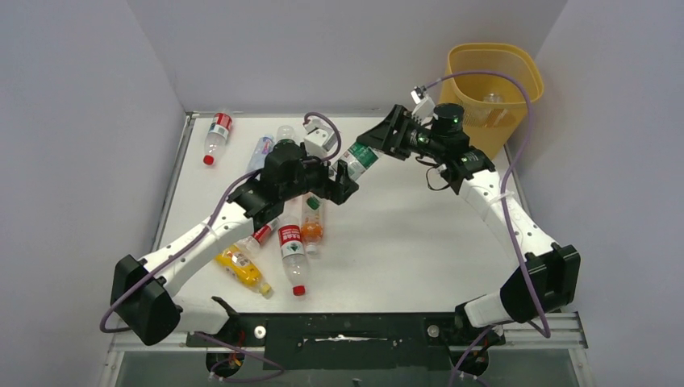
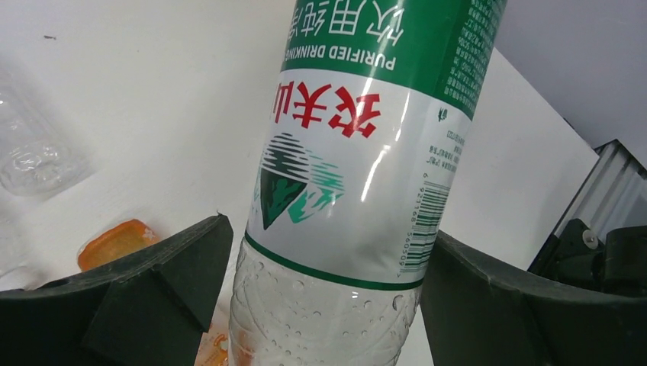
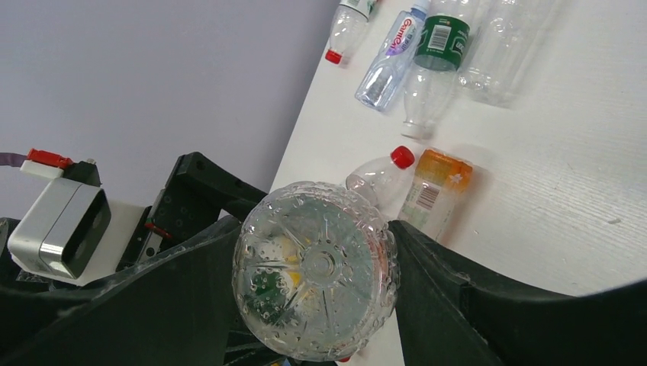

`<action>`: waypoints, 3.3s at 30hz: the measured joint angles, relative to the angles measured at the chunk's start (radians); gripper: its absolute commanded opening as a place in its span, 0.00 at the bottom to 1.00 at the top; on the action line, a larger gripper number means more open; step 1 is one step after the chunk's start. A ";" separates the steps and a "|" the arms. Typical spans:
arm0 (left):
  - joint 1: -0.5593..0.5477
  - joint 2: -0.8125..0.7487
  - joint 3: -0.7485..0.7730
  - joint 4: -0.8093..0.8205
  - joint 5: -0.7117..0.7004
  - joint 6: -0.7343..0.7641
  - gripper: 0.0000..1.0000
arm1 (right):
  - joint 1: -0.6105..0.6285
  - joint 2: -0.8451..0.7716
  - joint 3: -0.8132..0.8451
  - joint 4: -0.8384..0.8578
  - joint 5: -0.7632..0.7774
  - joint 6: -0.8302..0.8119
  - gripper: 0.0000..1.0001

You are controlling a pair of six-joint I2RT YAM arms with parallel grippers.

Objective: Put the plastic bottles in the bin
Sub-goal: Place the plastic bottle in the trash bin.

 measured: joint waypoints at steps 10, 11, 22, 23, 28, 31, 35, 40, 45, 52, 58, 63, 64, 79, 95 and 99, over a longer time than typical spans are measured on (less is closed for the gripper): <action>0.022 -0.024 0.090 -0.124 -0.064 0.024 0.86 | -0.010 0.076 0.131 -0.078 0.016 -0.058 0.47; 0.023 -0.032 0.097 -0.134 -0.069 0.025 0.86 | -0.013 0.084 0.145 -0.089 0.019 -0.069 0.47; 0.046 -0.137 0.171 -0.202 -0.126 0.034 0.86 | -0.147 0.211 0.339 -0.227 0.056 -0.169 0.50; 0.048 -0.140 0.171 -0.204 -0.127 0.035 0.86 | -0.162 0.221 0.362 -0.241 0.057 -0.175 0.50; 0.057 -0.144 0.171 -0.230 -0.129 0.035 0.86 | -0.244 0.283 0.545 -0.297 0.080 -0.220 0.51; 0.063 -0.144 0.170 -0.238 -0.126 0.035 0.86 | -0.289 0.316 0.655 -0.314 0.094 -0.241 0.52; 0.067 -0.144 0.170 -0.241 -0.120 0.035 0.86 | -0.335 0.341 0.747 -0.319 0.115 -0.252 0.52; 0.073 -0.137 0.170 -0.241 -0.110 0.036 0.86 | -0.395 0.355 0.772 -0.297 0.111 -0.227 0.52; 0.075 -0.102 0.170 -0.242 -0.095 0.037 0.87 | -0.475 0.381 0.772 -0.224 0.089 -0.165 0.57; 0.076 -0.070 0.170 -0.242 -0.080 0.037 0.87 | -0.558 0.421 0.806 -0.165 0.148 -0.154 0.68; 0.076 -0.053 0.170 -0.243 -0.072 0.039 0.87 | -0.611 0.425 0.812 -0.121 0.253 -0.177 0.70; 0.076 -0.041 0.170 -0.248 -0.068 0.040 0.87 | -0.658 0.422 0.776 -0.004 0.274 -0.165 0.70; 0.076 -0.039 0.170 -0.248 -0.068 0.041 0.87 | -0.669 0.420 0.760 0.019 0.274 -0.160 0.70; 0.079 -0.004 0.170 -0.259 -0.054 0.040 0.87 | -0.763 0.420 0.705 0.068 0.345 -0.167 0.86; 0.080 -0.003 0.170 -0.304 -0.053 0.032 0.87 | -0.716 0.419 0.702 0.027 0.367 -0.219 0.96; 0.080 -0.003 0.170 -0.320 -0.071 0.017 0.87 | -0.659 0.368 0.652 -0.001 0.383 -0.257 0.96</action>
